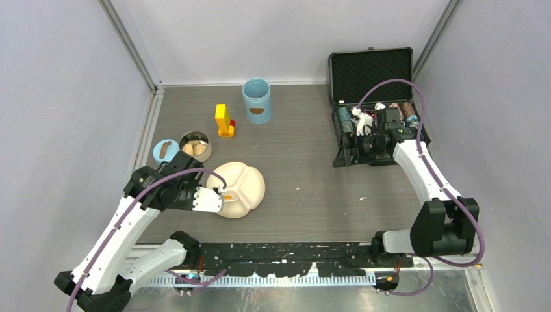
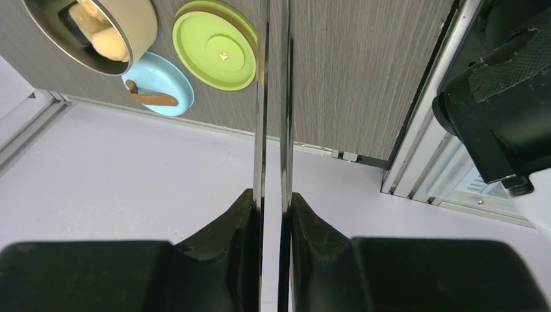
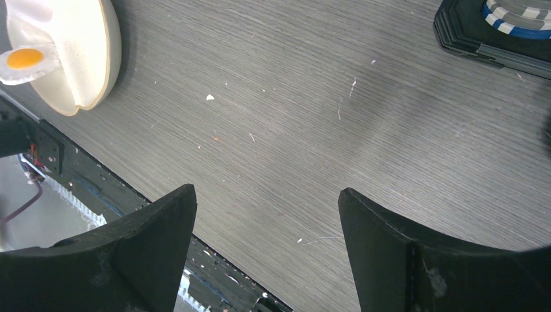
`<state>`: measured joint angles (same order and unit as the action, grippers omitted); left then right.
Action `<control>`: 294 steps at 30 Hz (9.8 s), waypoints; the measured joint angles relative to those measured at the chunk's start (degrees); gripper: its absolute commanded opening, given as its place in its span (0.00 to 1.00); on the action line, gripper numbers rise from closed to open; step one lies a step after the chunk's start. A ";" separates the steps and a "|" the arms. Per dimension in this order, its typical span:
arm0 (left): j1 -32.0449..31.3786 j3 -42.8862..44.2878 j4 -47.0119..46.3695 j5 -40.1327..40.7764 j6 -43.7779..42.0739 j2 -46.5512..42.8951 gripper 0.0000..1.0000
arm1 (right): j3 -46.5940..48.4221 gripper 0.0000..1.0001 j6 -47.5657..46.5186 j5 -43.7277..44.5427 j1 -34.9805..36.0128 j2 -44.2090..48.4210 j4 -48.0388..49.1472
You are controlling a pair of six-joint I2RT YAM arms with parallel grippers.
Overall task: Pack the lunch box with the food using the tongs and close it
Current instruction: Pick up the fake food from the plate, then place the fake food in the packing box, then place the clamp on the plate, then pick up the box lid from the center of the board.
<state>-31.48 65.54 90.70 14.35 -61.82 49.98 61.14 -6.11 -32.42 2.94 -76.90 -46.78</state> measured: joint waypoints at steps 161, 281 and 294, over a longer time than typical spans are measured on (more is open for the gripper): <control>21.22 14.27 -20.17 -34.86 27.06 19.74 0.33 | 4.50 0.85 -0.11 -2.29 -3.65 -4.61 -0.74; 61.33 2.36 -75.43 -40.85 38.84 55.98 0.17 | 5.81 0.85 -1.31 -1.73 -3.43 -6.75 -1.46; 62.29 11.28 -64.48 -44.04 42.82 52.02 0.00 | 5.77 0.85 -1.27 -1.81 -3.43 -6.54 -1.44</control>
<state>30.81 76.82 26.22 -29.69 -19.00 102.00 66.92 -7.38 -34.24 -0.49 -83.44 -48.23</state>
